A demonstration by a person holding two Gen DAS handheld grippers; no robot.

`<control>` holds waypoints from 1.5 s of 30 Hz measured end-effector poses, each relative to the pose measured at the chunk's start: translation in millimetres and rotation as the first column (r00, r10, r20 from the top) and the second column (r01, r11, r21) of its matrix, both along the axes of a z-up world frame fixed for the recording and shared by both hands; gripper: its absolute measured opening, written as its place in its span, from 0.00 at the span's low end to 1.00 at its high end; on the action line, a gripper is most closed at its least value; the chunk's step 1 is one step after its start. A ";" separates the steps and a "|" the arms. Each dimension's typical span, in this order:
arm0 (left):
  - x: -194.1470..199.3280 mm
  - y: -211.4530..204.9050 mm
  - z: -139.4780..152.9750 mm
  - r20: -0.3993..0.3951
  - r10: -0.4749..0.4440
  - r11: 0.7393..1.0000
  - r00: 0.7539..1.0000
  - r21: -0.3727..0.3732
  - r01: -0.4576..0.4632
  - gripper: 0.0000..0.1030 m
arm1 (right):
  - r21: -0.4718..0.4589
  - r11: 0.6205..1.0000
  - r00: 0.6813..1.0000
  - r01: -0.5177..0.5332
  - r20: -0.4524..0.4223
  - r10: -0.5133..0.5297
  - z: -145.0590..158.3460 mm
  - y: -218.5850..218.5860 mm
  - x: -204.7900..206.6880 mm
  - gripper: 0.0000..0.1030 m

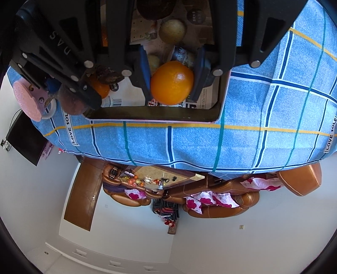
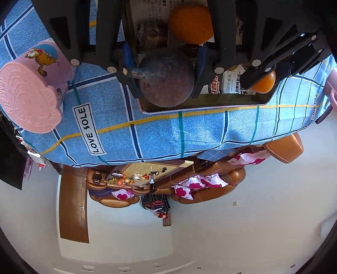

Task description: Organize fruits

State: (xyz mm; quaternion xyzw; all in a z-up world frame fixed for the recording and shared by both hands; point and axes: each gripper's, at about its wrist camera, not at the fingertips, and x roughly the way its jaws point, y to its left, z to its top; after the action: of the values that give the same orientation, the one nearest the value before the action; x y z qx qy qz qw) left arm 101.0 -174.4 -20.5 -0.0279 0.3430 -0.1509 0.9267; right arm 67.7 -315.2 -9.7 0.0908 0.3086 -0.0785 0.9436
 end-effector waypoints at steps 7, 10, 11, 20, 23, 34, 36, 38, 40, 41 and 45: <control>3.7 8.7 -0.2 -0.010 0.016 1.000 1.000 -0.013 -0.016 0.36 | 0.031 0.998 0.998 -0.054 -0.012 0.055 -3.1 2.9 3.7 0.49; 4.0 8.2 0.6 -0.010 0.012 1.000 1.000 -0.013 -0.012 0.36 | 0.044 0.997 0.998 -0.064 -0.003 0.065 -2.6 2.6 1.8 0.49; 4.1 8.4 0.2 -0.011 0.012 1.000 1.000 -0.014 -0.012 0.36 | 0.047 0.997 0.998 -0.068 0.004 0.068 -2.0 2.5 1.0 0.51; 3.3 12.5 0.2 -0.009 0.018 1.000 1.000 -0.021 -0.018 0.36 | 0.083 0.992 0.995 -0.099 0.035 0.096 -1.0 -0.1 -3.1 0.53; 2.6 13.5 0.9 -0.006 0.019 1.000 1.000 -0.018 -0.019 0.36 | 0.116 0.987 0.992 -0.112 0.069 0.105 0.3 -3.9 -10.6 0.56; -33.0 -0.8 19.0 0.195 0.023 0.995 0.980 0.092 -0.042 0.88 | 0.045 0.994 0.974 -0.102 0.205 0.091 18.5 7.2 -36.9 0.72; -39.9 1.4 22.8 0.238 0.044 0.992 0.970 0.101 -0.070 1.00 | 0.018 0.996 0.971 -0.083 0.227 0.076 22.2 9.5 -42.1 0.75; -45.2 4.1 25.5 0.268 0.061 0.990 0.962 0.104 -0.092 1.00 | 0.008 0.998 0.969 -0.060 0.241 0.056 24.6 8.4 -45.9 0.81; -47.6 6.6 27.0 0.275 0.062 0.990 0.959 0.106 -0.094 1.00 | 0.004 0.999 0.968 -0.039 0.247 0.037 25.8 5.7 -49.5 0.82; -48.6 8.1 27.1 0.275 0.064 0.990 0.959 0.107 -0.097 1.00 | -0.001 1.000 0.969 -0.029 0.247 0.028 25.8 5.2 -50.5 0.82; -54.7 16.0 27.9 0.283 0.086 0.988 0.955 0.098 -0.118 1.00 | -0.023 1.000 0.969 -0.003 0.247 0.009 26.4 5.8 -55.5 0.83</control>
State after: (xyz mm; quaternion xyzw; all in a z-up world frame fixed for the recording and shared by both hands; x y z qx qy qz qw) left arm 46.3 -158.4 7.3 0.0288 0.2155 -0.0852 0.9724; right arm 12.3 -309.4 16.6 0.0882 0.1879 -0.0673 0.9759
